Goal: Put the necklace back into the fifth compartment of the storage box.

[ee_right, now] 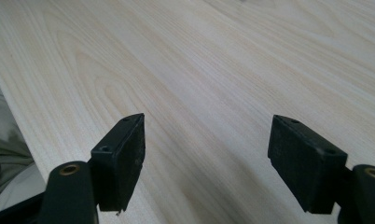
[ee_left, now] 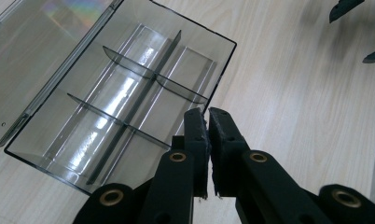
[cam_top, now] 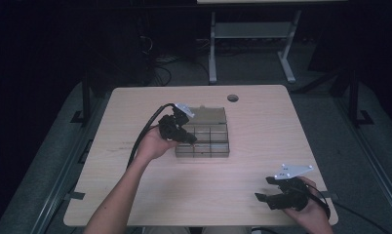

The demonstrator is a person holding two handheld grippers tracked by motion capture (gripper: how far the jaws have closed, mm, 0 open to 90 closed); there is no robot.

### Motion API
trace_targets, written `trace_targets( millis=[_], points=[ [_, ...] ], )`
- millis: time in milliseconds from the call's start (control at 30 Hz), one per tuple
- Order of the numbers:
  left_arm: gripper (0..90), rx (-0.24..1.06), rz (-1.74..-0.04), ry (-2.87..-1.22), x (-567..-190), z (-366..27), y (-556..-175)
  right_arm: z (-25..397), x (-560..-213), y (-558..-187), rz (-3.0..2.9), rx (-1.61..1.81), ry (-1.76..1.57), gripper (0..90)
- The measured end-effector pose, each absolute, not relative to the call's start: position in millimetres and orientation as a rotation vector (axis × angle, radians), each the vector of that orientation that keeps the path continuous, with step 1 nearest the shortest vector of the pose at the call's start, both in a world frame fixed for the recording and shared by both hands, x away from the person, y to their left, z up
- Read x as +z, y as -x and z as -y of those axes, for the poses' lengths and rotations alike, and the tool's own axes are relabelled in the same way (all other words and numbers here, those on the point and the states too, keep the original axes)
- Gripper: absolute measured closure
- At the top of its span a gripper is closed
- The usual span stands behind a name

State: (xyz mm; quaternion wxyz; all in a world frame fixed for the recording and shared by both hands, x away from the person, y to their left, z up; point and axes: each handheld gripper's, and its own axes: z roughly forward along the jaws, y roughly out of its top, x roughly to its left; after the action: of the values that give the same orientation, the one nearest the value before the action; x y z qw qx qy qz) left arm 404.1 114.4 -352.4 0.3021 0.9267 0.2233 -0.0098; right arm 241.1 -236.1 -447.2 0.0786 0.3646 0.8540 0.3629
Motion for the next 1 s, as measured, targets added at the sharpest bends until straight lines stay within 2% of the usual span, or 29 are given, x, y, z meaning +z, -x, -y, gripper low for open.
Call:
trace_targets(
  millis=[1000],
  points=[
    [86.1,-0.050,-0.615,-2.470,-373.1,-100.3,-422.2,235.8,-447.4,-241.5,-2.562,1.094,-1.088,27.0]
  ],
)
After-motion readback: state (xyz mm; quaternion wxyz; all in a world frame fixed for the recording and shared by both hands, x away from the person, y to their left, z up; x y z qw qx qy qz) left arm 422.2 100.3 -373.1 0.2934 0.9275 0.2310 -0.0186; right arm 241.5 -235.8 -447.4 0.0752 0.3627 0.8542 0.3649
